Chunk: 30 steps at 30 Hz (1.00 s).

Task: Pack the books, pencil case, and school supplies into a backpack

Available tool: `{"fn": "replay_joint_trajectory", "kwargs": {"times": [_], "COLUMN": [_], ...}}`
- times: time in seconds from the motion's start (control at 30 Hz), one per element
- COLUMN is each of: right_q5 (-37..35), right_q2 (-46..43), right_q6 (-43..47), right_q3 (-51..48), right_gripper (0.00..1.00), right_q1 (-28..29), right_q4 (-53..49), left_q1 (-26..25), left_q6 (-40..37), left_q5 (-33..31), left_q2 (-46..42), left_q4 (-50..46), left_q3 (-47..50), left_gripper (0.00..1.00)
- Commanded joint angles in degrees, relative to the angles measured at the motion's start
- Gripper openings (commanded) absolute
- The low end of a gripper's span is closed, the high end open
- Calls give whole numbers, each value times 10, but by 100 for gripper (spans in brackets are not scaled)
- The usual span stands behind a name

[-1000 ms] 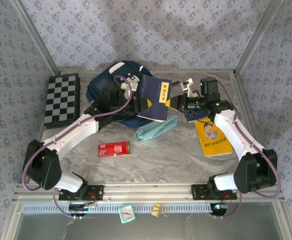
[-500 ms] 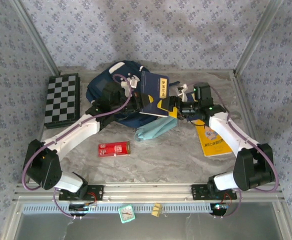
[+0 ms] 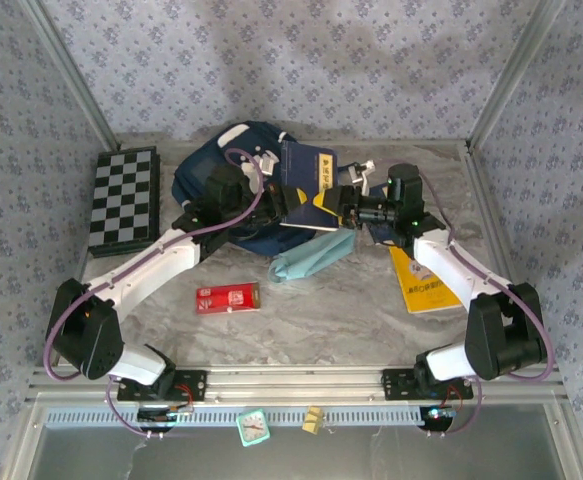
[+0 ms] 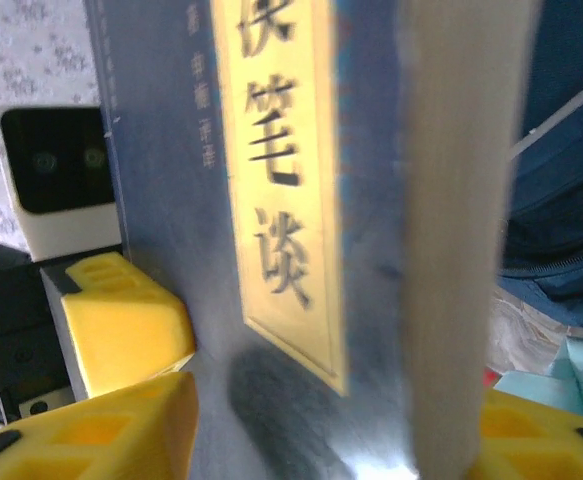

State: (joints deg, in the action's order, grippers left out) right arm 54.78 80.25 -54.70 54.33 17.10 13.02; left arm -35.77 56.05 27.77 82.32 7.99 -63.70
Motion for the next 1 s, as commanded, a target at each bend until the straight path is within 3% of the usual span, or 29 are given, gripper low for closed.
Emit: {"fn": "replay_joint_trajectory", "kwargs": {"times": [0.0, 0.2, 0.3, 0.4, 0.47, 0.53, 0.73, 0.97], "right_q5": [9, -6, -12, -25, -54, -99, -154, -175], "right_q2": [-23, -24, -27, -38, -47, -56, -78, -97], "right_q6": [-3, 11, 28, 72, 121, 174, 223, 238], "right_q3": [-7, 1, 10, 28, 46, 67, 63, 47], "right_gripper": [46, 17, 6, 4, 3, 3, 3, 3], "right_q1": [-1, -5, -9, -15, -27, -40, -101, -138], "right_q4": [22, -6, -34, -107, -193, -302, -418, -446], "left_q1": [4, 4, 4, 13, 25, 40, 51, 50], "left_q6": [-11, -19, -35, -72, -121, -195, -437, -588], "left_q5": [-10, -13, -22, -20, -28, -58, -167, -270], "left_q2": [2, 6, 5, -1, -9, -12, 56, 192], "left_q4": [12, 6, -11, -45, -81, -157, -332, -399], "left_q3": [-19, -18, -22, -30, -33, -47, -133, -221], "left_gripper": [0, 1, 13, 31, 45, 53, 63, 63]}}
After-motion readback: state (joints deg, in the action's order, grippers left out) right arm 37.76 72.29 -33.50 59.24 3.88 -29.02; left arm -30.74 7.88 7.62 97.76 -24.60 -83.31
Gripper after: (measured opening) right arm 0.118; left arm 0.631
